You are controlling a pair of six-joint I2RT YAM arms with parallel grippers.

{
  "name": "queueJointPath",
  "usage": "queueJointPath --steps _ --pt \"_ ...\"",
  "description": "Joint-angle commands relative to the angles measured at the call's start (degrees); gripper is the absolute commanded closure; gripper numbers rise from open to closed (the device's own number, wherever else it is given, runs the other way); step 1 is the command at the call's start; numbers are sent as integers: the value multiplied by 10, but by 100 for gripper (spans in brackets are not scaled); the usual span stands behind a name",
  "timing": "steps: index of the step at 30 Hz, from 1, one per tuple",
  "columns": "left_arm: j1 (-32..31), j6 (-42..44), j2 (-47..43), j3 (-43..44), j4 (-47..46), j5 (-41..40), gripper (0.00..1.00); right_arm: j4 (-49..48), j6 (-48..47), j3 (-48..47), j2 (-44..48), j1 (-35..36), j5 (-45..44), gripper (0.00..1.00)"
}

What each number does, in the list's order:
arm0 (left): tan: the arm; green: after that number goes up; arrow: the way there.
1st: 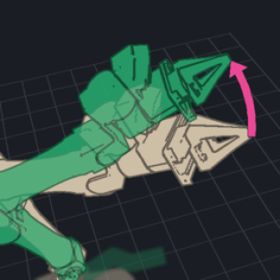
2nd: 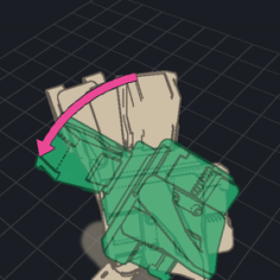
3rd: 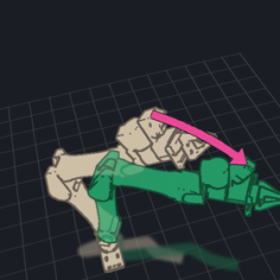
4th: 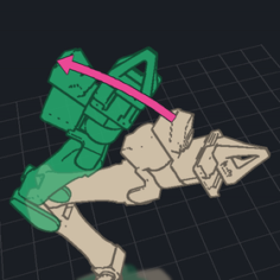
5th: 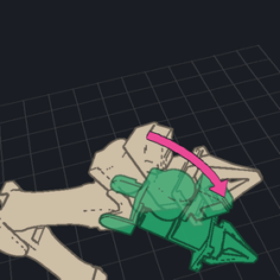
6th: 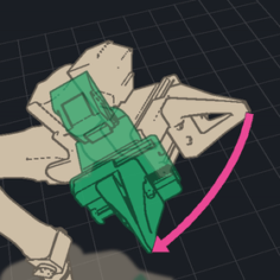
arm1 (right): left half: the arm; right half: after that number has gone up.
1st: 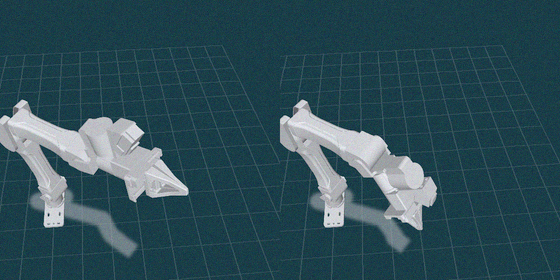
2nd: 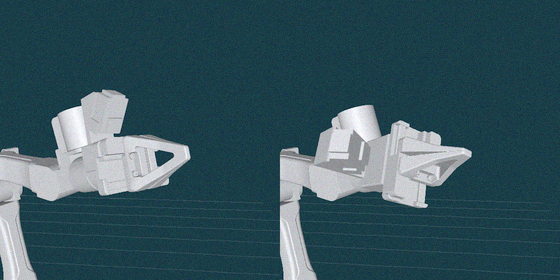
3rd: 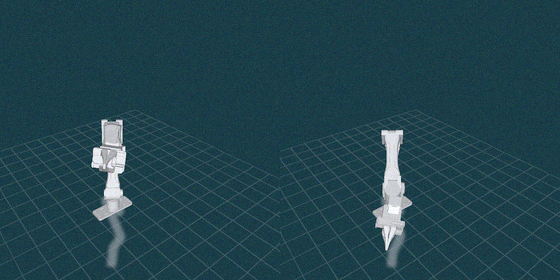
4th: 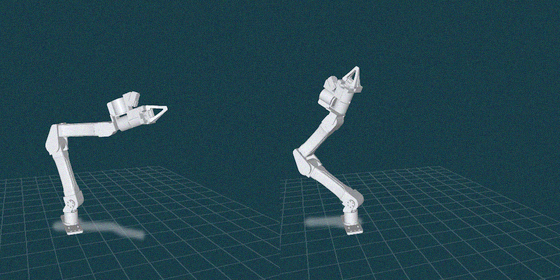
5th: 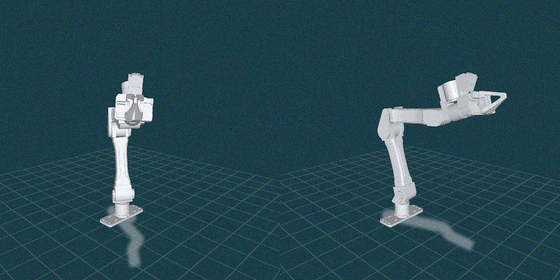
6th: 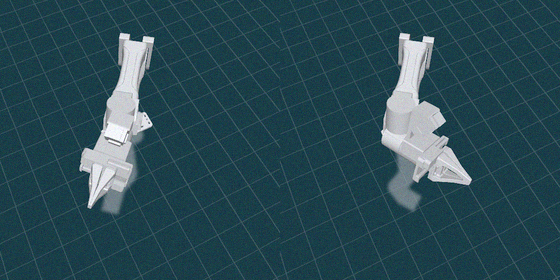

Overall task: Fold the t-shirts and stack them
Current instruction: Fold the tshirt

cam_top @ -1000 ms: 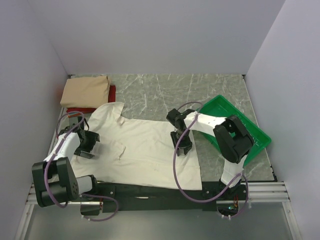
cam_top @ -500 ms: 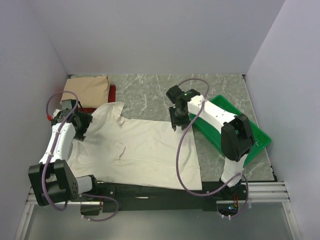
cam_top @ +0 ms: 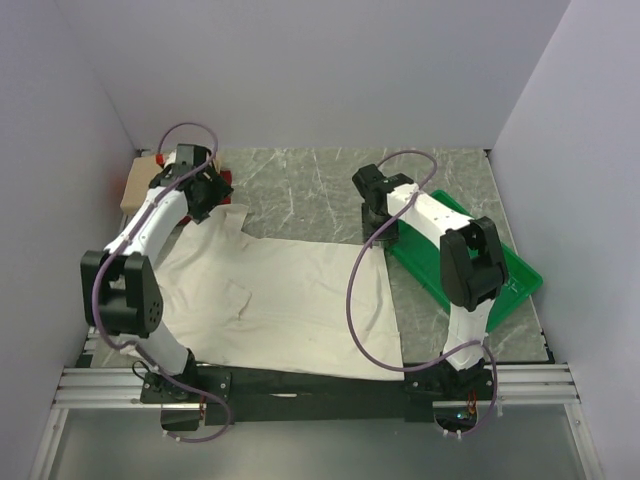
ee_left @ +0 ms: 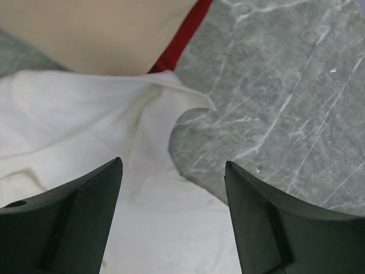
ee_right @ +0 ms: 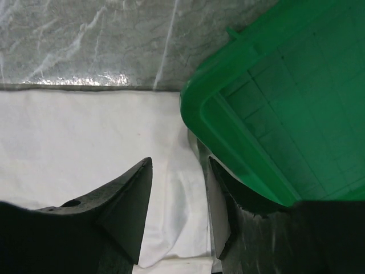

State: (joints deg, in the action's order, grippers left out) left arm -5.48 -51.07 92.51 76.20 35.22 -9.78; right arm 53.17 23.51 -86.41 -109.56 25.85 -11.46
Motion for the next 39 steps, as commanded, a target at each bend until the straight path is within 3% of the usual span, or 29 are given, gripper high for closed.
queueJointPath --steps 1,10,25,31,36,39 --pt "-1 43 51 65 -11 39 22 -39 1 11 -2 1 -21 49" --pt "-33 75 172 193 25 72 22 -60 3 18 -21 1 -26 49" --pt "-53 87 219 235 42 58 22 -77 30 50 -26 0 -58 51" --pt "-59 97 245 260 55 49 28 -81 34 49 -26 0 -62 60" --pt "-74 115 290 323 110 1 31 -79 32 55 -15 1 -62 78" --pt "-77 111 309 334 136 -41 30 -79 36 59 -9 1 -53 80"
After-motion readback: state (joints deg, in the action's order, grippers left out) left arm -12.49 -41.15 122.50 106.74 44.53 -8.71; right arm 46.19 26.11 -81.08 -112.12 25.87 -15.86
